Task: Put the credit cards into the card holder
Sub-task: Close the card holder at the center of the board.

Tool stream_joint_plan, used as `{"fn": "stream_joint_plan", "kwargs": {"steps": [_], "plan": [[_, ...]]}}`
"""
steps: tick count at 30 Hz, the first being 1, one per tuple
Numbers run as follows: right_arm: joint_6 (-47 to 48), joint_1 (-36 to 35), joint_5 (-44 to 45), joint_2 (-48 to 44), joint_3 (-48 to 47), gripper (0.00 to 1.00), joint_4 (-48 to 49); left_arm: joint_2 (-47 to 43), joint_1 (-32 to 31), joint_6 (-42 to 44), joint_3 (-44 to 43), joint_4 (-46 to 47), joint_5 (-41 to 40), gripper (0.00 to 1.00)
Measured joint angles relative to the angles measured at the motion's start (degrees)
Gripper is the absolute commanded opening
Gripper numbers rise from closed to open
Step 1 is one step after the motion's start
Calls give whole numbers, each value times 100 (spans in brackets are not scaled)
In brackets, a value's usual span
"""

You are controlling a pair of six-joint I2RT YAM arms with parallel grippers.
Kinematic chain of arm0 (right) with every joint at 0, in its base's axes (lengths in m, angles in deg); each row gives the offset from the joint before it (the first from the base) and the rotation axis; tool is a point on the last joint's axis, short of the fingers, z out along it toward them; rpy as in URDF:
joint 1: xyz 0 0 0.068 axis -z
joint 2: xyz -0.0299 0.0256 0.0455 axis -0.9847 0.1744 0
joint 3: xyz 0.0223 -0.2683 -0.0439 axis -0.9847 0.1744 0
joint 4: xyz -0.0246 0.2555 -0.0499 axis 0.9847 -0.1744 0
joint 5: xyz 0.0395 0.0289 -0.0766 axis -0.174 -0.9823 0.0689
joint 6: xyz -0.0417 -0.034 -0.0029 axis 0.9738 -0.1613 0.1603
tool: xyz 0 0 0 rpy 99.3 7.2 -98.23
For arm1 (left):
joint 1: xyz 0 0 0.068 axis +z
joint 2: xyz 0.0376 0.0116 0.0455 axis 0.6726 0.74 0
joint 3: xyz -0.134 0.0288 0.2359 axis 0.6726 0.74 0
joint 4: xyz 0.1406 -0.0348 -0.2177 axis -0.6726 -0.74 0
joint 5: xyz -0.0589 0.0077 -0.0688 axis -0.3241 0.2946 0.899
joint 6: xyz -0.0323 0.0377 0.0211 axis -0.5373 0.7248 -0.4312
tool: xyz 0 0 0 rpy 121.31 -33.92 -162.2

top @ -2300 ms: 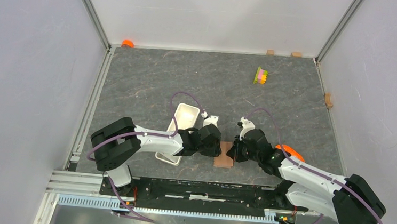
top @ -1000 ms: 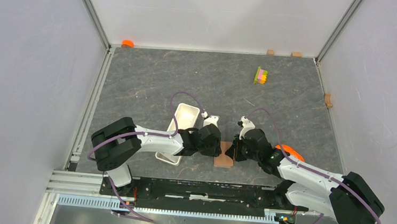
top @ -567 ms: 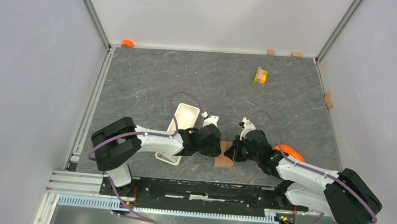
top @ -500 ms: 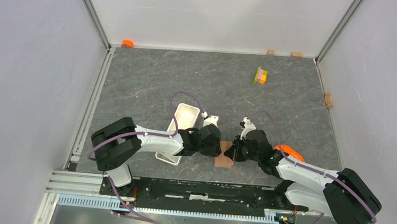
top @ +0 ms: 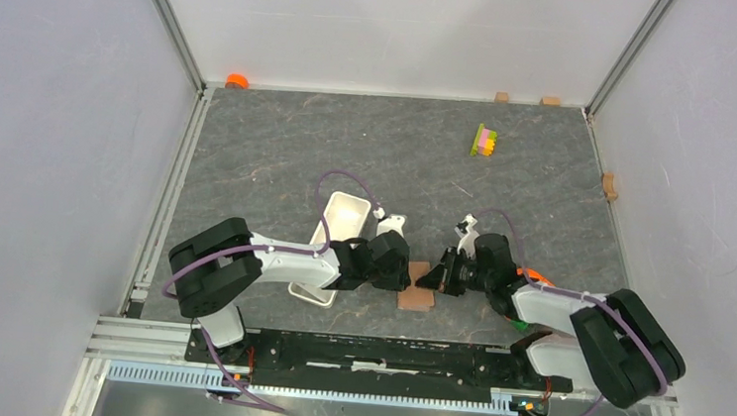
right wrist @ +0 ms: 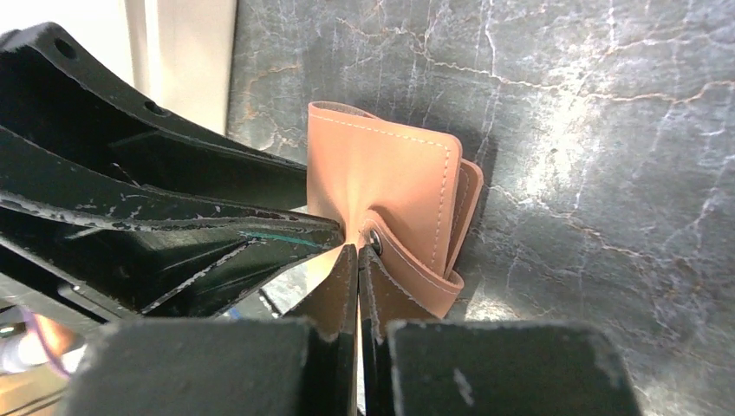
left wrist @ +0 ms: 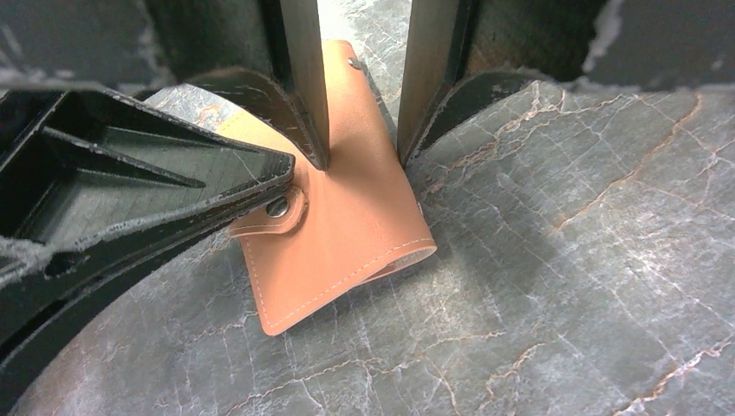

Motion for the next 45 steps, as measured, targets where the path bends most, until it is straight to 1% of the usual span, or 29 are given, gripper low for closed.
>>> {"fn": "stream_joint_plan", "kwargs": {"steps": [3, 6, 13, 16, 19, 23, 25, 27, 29, 31, 33, 40, 45], "plan": [[-186, 334, -634, 402, 114, 0, 481, -26, 0, 2, 44, 46, -9, 42], [-289, 597, -1056, 745, 122, 0, 756, -81, -4, 7, 142, 146, -31, 41], [-533, 898, -1827, 1563, 66, 0, 1342, -278, -15, 192, 341, 219, -17, 42], [-640, 973, -2063, 1860, 59, 0, 1602, -389, -20, 378, 350, 57, 28, 44], [-758, 1001, -2146, 1978, 59, 0, 1716, -581, -20, 623, 304, -313, 85, 45], [-780, 1003, -2188, 1985, -7, 0, 1620, -874, 2, 894, 79, -769, 223, 53], [-723, 999, -2177, 1878, -87, 0, 1388, -1102, 96, 988, -44, -918, 391, 55], [-531, 962, -2079, 1622, -282, 1, 887, -1329, 247, 1038, -101, -981, 535, 56], [-136, 914, -1779, 1266, -566, 8, 68, -1537, 407, 1069, -114, -1012, 625, 56], [361, 929, -1290, 866, -874, 17, -739, -1639, 498, 1082, -114, -1010, 658, 57], [844, 951, -905, 490, -1137, 22, -1390, -1641, 509, 1080, -114, -992, 688, 57], [1998, 975, -551, -544, -1749, 37, -2844, -1453, 490, 1071, -103, -636, 815, 57], [2719, 964, 168, -914, -1993, 41, -3541, -1071, 457, 966, -103, -225, 879, 57]]}}
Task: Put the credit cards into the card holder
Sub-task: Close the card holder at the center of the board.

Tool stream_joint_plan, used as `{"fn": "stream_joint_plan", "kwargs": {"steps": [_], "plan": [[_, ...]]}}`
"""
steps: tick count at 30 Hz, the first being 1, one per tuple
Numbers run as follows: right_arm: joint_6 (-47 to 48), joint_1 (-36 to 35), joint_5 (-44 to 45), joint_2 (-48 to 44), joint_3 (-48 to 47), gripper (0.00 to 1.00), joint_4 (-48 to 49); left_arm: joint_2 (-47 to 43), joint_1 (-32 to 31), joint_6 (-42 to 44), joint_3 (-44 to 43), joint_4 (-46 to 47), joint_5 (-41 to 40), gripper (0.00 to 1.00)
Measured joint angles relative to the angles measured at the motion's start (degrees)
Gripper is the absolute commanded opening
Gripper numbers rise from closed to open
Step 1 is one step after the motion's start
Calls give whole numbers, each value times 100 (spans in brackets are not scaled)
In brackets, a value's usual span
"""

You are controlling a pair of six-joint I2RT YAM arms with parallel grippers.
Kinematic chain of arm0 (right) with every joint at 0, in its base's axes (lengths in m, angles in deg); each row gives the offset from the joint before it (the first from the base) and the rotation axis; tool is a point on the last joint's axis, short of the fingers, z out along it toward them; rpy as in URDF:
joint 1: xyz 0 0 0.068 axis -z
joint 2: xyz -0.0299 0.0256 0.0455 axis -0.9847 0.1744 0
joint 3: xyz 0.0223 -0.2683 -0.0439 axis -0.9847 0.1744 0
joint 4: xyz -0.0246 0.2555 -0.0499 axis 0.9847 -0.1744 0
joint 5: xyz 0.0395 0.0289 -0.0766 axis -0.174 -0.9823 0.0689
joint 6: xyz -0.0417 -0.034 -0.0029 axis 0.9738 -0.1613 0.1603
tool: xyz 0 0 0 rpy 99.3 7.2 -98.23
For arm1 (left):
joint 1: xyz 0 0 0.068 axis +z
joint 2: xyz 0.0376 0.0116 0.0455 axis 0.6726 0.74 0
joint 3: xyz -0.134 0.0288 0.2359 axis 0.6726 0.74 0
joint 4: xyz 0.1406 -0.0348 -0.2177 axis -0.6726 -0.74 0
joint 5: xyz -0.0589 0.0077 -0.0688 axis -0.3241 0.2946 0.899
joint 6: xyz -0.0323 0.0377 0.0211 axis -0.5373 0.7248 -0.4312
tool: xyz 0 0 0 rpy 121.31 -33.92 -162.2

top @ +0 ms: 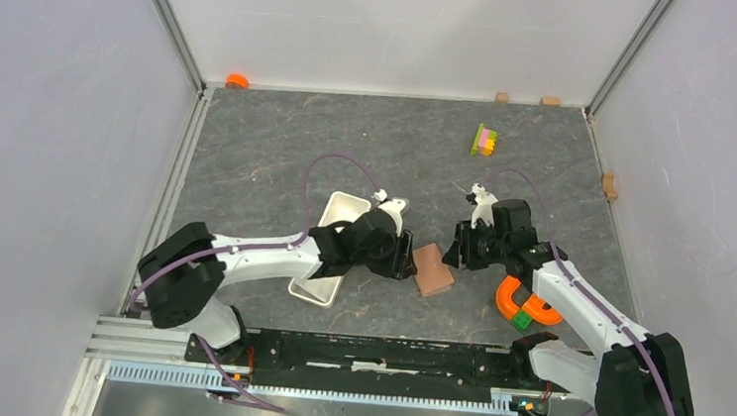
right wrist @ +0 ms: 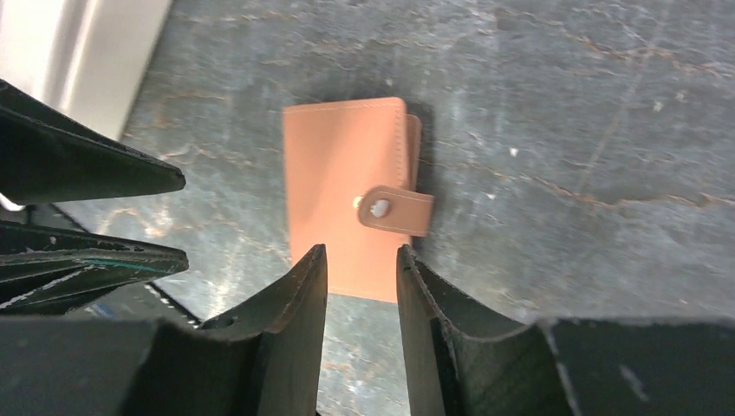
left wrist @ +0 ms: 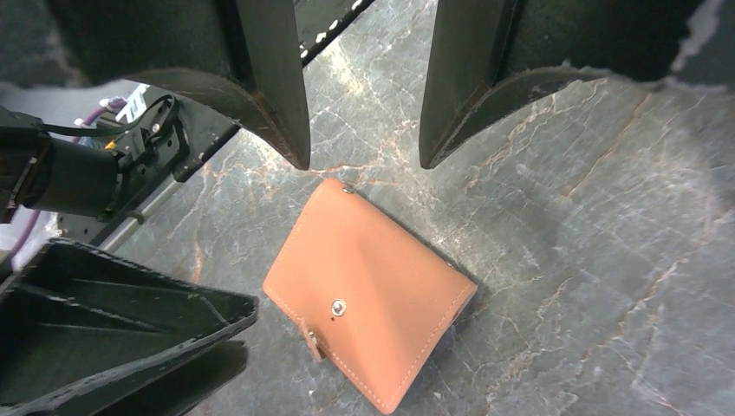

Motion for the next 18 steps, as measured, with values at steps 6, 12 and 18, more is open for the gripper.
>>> {"fn": "stream_joint_plan", "kwargs": {"steps": [6, 12, 18], "plan": [[455, -195, 656, 107, -107, 42, -380, 704, -37, -190, -2, 400, 170, 57], [516, -691, 1357, 457, -507, 42, -457, 1213, -37, -323, -92, 608, 181, 58], [490, -898, 1858, 651, -625, 45, -457, 1473, -37, -341, -299, 697, 15, 59]]}}
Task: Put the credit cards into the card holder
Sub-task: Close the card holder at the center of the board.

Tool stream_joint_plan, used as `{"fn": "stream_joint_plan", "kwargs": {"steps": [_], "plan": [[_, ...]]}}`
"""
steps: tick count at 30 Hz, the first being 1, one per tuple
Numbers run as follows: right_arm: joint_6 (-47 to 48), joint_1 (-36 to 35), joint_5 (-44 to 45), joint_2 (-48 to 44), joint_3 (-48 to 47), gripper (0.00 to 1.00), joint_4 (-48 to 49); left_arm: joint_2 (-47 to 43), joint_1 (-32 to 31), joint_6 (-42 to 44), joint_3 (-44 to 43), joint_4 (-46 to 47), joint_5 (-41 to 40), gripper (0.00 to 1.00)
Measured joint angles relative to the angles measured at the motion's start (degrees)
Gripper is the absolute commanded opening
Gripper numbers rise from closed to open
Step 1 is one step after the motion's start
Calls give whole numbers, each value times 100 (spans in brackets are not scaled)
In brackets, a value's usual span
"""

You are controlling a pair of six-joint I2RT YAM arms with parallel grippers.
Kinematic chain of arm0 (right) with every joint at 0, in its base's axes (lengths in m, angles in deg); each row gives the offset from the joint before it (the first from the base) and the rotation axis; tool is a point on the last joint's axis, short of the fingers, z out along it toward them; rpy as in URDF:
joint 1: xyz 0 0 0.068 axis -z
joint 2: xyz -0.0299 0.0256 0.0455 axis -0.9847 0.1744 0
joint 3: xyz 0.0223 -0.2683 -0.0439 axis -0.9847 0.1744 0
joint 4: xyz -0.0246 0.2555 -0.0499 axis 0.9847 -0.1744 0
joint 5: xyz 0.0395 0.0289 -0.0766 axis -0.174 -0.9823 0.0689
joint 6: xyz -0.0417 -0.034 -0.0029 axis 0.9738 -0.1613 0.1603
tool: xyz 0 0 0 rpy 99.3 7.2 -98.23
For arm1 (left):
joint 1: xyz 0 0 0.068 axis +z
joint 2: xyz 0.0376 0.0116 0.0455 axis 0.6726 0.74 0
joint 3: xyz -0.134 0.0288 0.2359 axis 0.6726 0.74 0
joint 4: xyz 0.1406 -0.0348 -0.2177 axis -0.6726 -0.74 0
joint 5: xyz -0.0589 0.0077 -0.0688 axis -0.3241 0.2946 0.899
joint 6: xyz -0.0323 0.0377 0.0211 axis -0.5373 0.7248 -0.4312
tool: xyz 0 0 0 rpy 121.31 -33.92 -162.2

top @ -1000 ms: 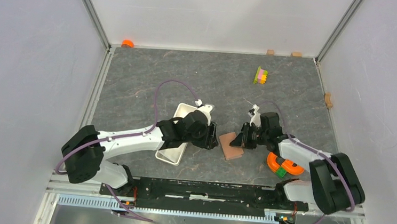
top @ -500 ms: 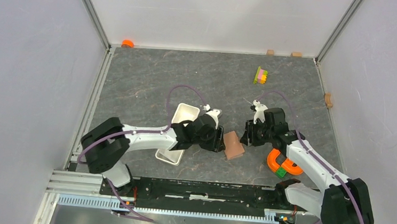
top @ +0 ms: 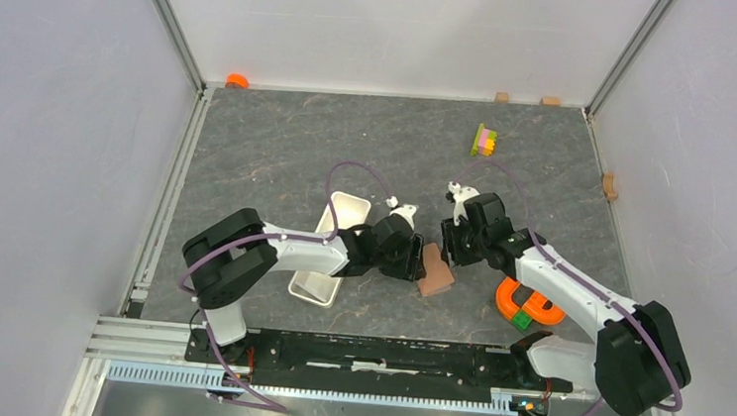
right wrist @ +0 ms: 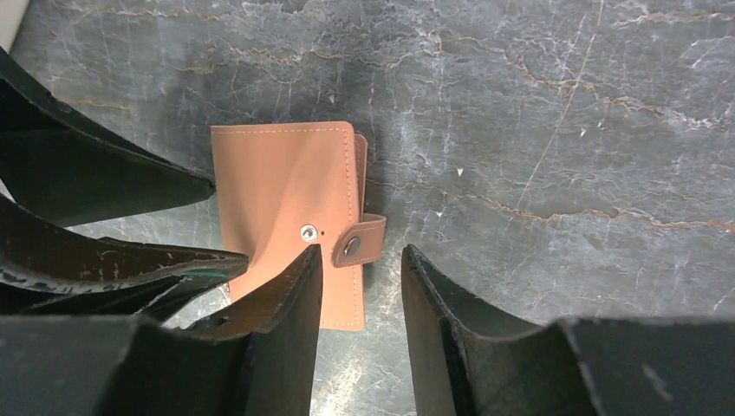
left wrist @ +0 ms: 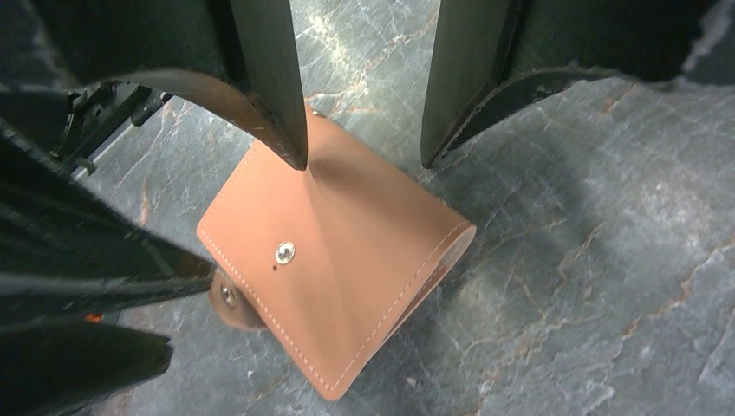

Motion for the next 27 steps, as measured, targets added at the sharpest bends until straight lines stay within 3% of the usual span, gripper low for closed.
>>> {"fn": "stream_joint_plan", "kwargs": {"steps": [4, 10, 18, 27], "plan": [[-46, -173, 125, 122, -7, 44, 0, 133, 0, 0, -120, 101, -70, 59], [-125, -278, 254, 212, -20, 31, 2, 203, 0, 0, -166, 164, -136, 58], [-229, -278, 498, 291, -20, 0, 4, 315, 0, 0, -269, 223, -291, 58], [-308, -278, 372, 264, -7, 0, 66, 483, -2, 9, -492, 170, -535, 53]]}}
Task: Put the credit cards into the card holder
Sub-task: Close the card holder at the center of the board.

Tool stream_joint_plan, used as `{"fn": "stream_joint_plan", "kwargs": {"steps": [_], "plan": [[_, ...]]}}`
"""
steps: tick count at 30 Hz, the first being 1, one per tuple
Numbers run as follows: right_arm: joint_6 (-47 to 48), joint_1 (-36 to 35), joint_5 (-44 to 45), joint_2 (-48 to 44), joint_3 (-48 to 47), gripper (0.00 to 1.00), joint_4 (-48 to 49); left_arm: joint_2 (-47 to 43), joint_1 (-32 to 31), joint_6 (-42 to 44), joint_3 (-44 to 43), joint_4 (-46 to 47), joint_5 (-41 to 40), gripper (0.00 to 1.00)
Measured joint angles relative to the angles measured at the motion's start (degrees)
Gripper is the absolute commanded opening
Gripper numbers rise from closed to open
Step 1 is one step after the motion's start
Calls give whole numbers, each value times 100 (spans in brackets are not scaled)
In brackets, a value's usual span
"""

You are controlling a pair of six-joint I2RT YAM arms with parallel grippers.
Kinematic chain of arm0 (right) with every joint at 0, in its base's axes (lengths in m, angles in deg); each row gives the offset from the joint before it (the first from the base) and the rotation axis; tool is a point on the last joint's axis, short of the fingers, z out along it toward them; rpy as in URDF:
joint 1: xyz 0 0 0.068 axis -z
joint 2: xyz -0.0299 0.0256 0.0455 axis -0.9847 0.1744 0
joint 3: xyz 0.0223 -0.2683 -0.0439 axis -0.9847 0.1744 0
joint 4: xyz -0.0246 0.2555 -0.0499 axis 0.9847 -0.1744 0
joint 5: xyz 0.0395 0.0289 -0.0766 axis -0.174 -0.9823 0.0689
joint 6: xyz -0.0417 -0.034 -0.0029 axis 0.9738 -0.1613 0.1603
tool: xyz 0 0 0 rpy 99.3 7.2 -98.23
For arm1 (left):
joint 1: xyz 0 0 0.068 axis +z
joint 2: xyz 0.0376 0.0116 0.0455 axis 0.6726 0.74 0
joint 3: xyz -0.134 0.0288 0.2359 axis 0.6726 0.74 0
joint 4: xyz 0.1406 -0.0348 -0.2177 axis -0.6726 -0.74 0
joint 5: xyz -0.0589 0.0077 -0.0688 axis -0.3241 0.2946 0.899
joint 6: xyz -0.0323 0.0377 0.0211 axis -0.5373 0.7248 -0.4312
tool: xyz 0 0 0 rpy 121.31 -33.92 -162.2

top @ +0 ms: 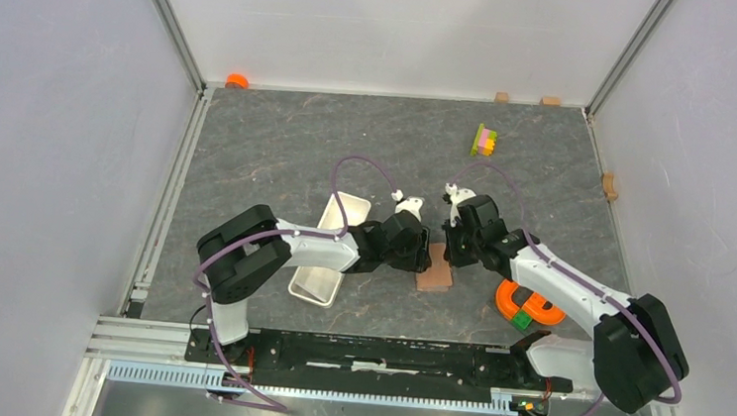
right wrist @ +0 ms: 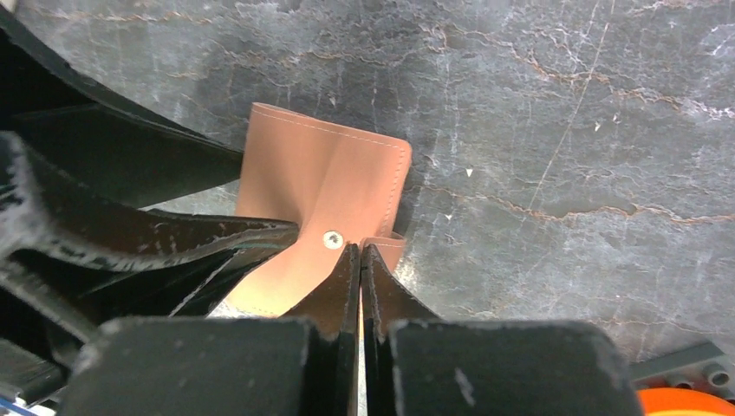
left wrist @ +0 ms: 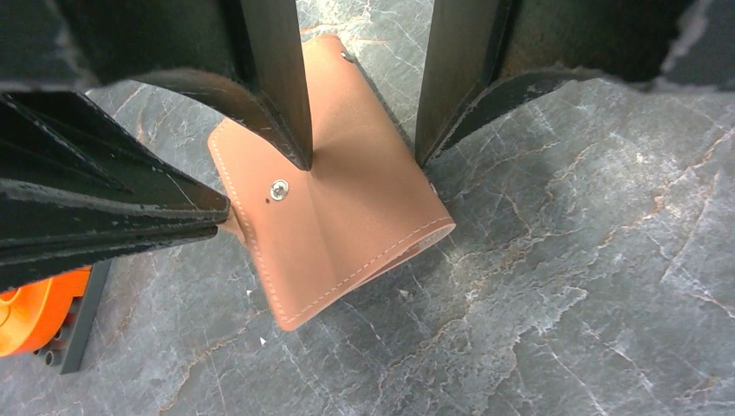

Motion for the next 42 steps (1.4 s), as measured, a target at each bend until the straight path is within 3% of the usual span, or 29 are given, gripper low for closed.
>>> {"fn": "stream_joint_plan", "kwargs": {"steps": [19, 42], "plan": [[-321, 0, -197, -72, 654, 0, 905, 90, -9, 15, -98, -105, -197, 49], [-431, -92, -177, 24, 745, 0, 1303, 94, -9, 15, -98, -101, -195, 47]]}}
